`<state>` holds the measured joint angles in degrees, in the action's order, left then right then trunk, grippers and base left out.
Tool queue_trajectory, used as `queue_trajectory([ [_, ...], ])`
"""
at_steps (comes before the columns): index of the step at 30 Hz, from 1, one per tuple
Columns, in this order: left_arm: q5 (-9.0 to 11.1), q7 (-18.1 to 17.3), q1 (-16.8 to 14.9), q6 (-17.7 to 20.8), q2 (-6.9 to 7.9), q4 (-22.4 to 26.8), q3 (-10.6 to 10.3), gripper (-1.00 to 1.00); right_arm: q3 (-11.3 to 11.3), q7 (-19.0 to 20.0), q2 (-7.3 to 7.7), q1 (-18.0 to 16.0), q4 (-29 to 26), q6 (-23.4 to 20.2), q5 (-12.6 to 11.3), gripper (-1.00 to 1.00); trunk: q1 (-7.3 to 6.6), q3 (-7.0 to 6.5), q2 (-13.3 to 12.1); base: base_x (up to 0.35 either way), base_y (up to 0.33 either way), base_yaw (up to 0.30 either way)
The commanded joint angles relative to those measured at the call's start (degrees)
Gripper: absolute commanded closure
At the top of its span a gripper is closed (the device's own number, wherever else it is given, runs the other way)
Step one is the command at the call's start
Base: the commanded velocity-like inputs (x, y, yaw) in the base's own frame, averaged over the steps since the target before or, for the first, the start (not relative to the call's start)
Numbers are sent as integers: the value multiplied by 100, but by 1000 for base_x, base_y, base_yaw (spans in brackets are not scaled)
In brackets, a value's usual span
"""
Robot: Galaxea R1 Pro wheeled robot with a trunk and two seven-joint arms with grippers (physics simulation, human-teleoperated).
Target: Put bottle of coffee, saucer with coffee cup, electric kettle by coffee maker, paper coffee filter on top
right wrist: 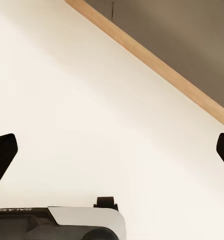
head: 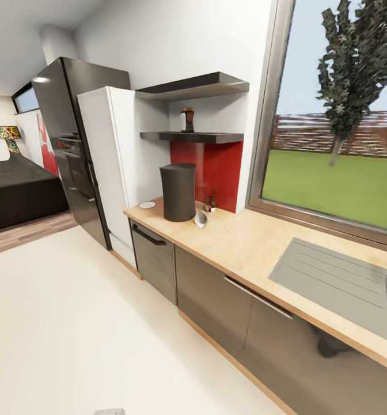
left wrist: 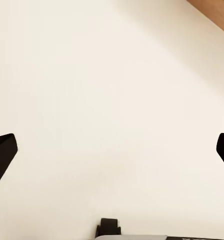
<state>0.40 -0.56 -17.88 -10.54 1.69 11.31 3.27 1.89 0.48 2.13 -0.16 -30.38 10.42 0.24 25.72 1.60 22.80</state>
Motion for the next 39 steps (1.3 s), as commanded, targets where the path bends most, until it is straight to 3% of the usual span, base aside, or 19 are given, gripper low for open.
queue_trajectory([
  [1, 4, -6, -5, -19, -2, -6, 25, -100, 13, 5, -2, -2, -3, 13, 3, -100, 6, 12, 12, 242, 249, 0],
  [10, 4, -6, -3, -19, -2, -6, 25, -100, 13, 12, -2, -2, -3, 13, 3, -100, 6, 12, 12, 242, 249, -27],
  [25, 13, -6, -3, -16, -2, -2, 26, -100, 20, 9, -4, -2, -3, 13, -8, -100, 6, 12, 12, 164, 275, -241],
  [39, 7, -6, -3, -19, -2, -2, 25, -100, 2, 6, -11, -2, -19, 22, -3, -100, 6, 12, 12, 159, 185, -18],
])
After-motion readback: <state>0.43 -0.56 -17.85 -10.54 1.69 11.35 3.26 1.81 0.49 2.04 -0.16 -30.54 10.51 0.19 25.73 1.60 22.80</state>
